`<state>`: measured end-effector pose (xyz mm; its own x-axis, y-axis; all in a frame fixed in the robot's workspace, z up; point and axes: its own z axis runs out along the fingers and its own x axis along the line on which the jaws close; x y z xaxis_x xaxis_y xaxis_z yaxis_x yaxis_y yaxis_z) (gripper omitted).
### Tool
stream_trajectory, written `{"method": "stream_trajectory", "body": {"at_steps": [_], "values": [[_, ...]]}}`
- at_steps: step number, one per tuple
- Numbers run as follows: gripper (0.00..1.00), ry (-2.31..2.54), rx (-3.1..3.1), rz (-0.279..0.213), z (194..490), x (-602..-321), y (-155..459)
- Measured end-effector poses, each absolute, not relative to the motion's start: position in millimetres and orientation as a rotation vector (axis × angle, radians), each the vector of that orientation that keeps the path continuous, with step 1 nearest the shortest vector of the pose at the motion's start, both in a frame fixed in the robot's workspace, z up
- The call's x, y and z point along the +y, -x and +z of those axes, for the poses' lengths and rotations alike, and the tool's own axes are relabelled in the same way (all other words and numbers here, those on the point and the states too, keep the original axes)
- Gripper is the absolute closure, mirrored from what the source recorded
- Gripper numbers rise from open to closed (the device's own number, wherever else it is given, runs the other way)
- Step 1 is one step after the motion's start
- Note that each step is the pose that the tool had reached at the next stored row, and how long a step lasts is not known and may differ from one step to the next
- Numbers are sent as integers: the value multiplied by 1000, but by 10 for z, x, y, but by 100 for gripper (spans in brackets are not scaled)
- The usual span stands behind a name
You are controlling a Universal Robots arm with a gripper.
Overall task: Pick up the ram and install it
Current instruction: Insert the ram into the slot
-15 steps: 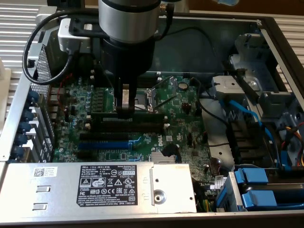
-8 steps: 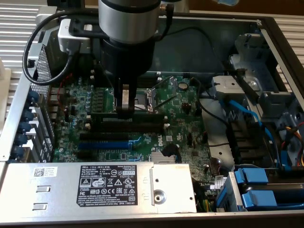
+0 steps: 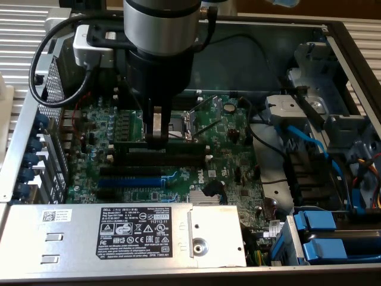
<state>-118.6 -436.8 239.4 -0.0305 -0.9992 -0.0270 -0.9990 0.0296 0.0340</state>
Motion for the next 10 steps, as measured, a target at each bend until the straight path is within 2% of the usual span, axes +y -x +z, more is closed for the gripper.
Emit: {"method": "stream_trajectory", "body": {"at_steps": [10], "values": [[88, -2184, -2251, -68, 2388, -4374, 1187]]}}
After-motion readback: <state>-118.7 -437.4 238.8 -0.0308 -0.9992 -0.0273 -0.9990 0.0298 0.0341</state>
